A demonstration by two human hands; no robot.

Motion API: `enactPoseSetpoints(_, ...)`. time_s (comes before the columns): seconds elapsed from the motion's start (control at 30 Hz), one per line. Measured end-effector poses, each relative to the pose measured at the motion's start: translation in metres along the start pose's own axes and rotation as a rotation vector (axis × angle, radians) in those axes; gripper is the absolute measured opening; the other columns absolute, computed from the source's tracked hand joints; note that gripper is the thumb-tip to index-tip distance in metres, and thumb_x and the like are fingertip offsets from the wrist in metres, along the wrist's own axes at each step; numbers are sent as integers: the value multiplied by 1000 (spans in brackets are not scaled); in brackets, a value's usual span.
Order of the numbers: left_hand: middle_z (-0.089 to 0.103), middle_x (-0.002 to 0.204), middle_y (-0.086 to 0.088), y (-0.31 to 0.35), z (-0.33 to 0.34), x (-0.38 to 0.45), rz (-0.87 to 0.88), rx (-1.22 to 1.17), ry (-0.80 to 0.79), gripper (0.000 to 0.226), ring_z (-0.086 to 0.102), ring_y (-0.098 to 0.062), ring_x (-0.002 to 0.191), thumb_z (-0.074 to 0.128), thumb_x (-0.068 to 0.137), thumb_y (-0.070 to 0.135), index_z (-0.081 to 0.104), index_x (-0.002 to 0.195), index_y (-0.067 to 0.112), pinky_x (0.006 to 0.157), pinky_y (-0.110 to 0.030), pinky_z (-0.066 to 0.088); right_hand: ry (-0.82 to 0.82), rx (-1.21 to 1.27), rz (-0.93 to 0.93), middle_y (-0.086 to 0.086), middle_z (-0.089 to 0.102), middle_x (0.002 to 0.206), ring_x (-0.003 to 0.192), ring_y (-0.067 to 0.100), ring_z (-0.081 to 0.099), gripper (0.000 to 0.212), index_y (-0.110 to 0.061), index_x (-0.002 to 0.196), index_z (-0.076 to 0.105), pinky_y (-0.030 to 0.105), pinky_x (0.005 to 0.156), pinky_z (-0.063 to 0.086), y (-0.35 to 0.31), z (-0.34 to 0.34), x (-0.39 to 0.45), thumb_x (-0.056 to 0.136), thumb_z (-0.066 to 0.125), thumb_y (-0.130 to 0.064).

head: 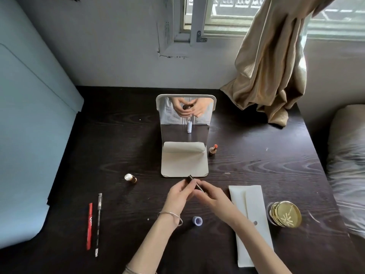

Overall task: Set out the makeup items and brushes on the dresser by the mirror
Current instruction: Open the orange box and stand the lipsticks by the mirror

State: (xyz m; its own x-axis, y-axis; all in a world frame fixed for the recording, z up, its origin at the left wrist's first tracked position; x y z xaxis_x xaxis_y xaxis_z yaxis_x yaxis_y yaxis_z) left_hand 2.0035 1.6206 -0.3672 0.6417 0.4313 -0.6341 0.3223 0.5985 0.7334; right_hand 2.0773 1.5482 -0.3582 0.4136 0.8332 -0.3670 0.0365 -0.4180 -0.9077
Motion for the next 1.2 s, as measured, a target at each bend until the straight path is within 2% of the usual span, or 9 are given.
enactPoseSetpoints(0.23,68,82,-5,-3,-5,-17,-87,-344,73,18,62,-10,75,55,92,16,69,89,6,79,-22,52,-12,-156,23,-20,54,61,57,-1,45,14,-40,103,55,18,63,36,-21,9,-11,98,44,-32)
enactPoseSetpoints(0.4,56,65,-8,-13,-8,-15,-187,-480,185,25,48,-13,60,58,90,15,67,72,2,60,-21,51,-45,-294,89,-13,50,63,55,1,45,29,-22,118,57,22,63,35,-25,11,-11,99,40,-36)
enactPoseSetpoints(0.6,65,56,-9,-26,0,-17,-283,-527,206,23,62,-14,50,58,91,13,62,76,-4,58,-26,54,-100,-882,45,7,58,120,104,30,56,41,-20,137,40,35,75,37,-30,11,-25,101,35,-38)
enactPoseSetpoints(0.7,66,62,-11,-26,0,-20,-316,-519,185,22,60,-14,45,59,90,14,61,79,-5,59,-28,56,-36,-944,150,12,62,115,103,34,58,50,-13,130,41,35,72,35,-27,12,-24,97,34,-50)
enactPoseSetpoints(0.83,67,64,-6,-7,-17,-18,-173,-413,214,14,66,-16,63,66,85,11,58,76,3,68,-31,57,-44,-578,120,4,64,105,94,24,61,40,-16,125,44,37,79,45,-28,26,-20,96,46,-42)
enactPoseSetpoints(0.93,66,66,-4,10,-29,-15,-92,-478,261,18,70,-14,63,66,84,9,53,72,8,68,-33,58,47,-298,77,-12,57,85,76,3,53,27,-19,118,50,21,72,42,-32,27,-23,96,48,-34)
enactPoseSetpoints(1.07,62,76,-3,23,-46,-12,-6,-378,323,19,66,-10,68,64,86,22,52,78,10,75,-34,55,81,-160,44,-9,52,73,63,0,45,7,-21,101,56,13,59,38,-29,16,-29,96,51,-19)
enactPoseSetpoints(1.13,64,80,-5,27,-65,-11,107,-185,431,21,61,-4,58,63,86,28,53,81,10,66,-21,52,96,-107,64,-12,51,67,61,-3,46,11,-26,90,56,13,61,37,-24,7,-31,94,54,-17)
enactPoseSetpoints(1.2,67,87,-5,30,-78,-10,241,301,500,24,58,-6,61,64,85,34,59,83,10,59,-17,45,116,-28,88,-14,56,64,62,-4,49,14,-27,89,57,13,64,39,-18,-2,-32,94,54,-14)
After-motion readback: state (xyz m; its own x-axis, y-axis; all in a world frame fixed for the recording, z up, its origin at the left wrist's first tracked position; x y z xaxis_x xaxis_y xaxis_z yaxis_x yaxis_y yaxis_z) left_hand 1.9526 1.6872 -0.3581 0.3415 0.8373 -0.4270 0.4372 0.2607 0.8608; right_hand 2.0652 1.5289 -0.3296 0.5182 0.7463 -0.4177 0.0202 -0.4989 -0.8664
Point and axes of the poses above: each hand's wrist, its own x-axis towards the middle knuckle, its own z-axis out of the palm, y = z × x, the point moved 7 cm from there along x, towards the middle knuckle
